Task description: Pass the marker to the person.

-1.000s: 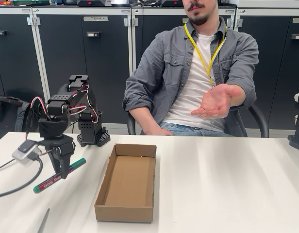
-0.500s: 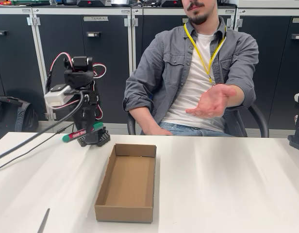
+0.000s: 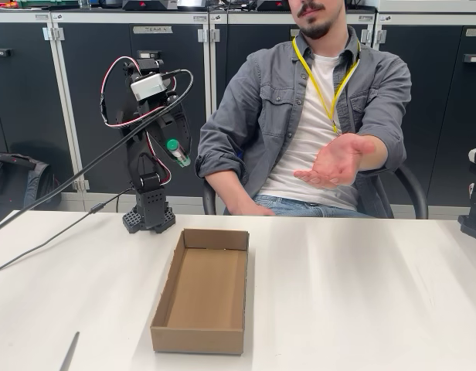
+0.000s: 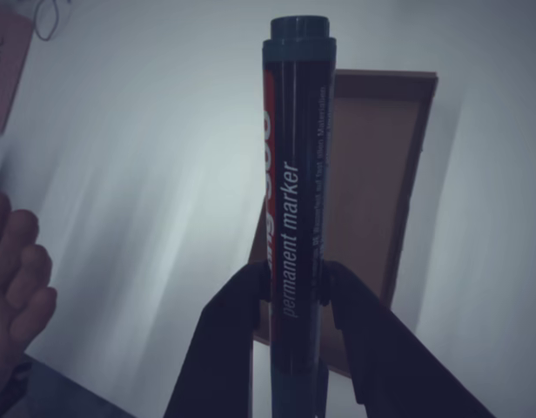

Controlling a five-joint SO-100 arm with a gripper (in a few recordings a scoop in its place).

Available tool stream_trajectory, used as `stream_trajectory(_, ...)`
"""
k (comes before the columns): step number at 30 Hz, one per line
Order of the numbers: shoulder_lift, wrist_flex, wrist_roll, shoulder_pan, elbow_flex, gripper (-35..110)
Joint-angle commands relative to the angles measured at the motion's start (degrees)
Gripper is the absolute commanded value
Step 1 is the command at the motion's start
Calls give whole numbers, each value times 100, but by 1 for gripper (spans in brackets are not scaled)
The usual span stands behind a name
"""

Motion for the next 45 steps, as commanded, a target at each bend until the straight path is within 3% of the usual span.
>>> stream_trajectory(1, 378, -554, 149, -659, 79, -5)
stream_trajectory(10, -193, -1389, 1055, -1758, -422, -5)
stream_trajectory(23, -2153, -2575, 2364, -2065, -2180, -5)
stream_trajectory(30, -2610, -3410, 3419, -2048, -2180, -5)
stream_trajectory(45, -3981, -3691, 5563, -2637, -3129, -5)
